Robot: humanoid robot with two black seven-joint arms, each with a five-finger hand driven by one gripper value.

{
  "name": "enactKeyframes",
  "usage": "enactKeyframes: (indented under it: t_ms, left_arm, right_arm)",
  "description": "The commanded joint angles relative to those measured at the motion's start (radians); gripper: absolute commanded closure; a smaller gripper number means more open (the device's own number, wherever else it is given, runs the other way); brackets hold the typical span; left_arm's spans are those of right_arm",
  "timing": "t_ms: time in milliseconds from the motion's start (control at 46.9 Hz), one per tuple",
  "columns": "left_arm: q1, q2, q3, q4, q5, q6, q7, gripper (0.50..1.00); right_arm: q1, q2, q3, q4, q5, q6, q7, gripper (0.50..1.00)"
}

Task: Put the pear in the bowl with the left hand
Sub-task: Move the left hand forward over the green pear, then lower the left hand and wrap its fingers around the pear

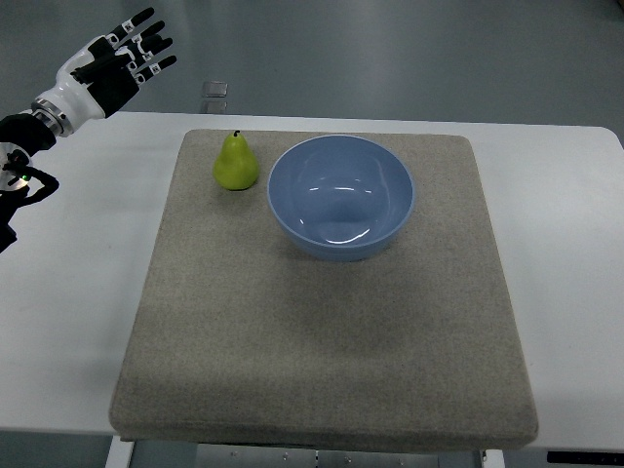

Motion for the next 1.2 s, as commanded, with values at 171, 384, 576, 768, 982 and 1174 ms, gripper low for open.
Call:
enactKeyframes:
  t_ms: [171, 384, 576, 768, 982, 1174]
  left_arm:
    - [-0.039, 0.0, -0.003, -0.003, 0.321, 0.001, -0.003, 0.504]
    - [-0.089, -0.006, -0.005, -0.018, 0.628, 0.002, -0.069, 0.504]
    - [-0.125, -0.009, 0.001, -0.05, 0.816, 0.001, -0.084, 0.504]
    - [-0.158, -0.022, 0.021, -0.061, 0.968, -0.001, -0.084, 0.504]
    - [-0.213, -0.029, 0.136, -0.066, 1.034, 0.007, -0.086, 0.504]
    - [-0.263, -0.029, 0.153, -0.066, 1.071, 0.007, -0.086, 0.504]
  right_arm:
    - [0.0, 0.0, 0.002, 0.0, 0.0, 0.0, 0.0, 0.574]
    - [0.0, 0.0, 0.0, 0.0, 0.0, 0.0, 0.0, 0.574]
    - [0.0, 0.0, 0.0, 0.0, 0.0, 0.0, 0.0, 0.574]
    - [0.0, 0.0, 0.0, 0.0, 0.0, 0.0, 0.0, 0.574]
    - [0.0, 0.0, 0.0, -0.001, 0.0, 0.0, 0.0, 0.574]
    - [0.0, 0.0, 0.0, 0.0, 0.0, 0.0, 0.0, 0.574]
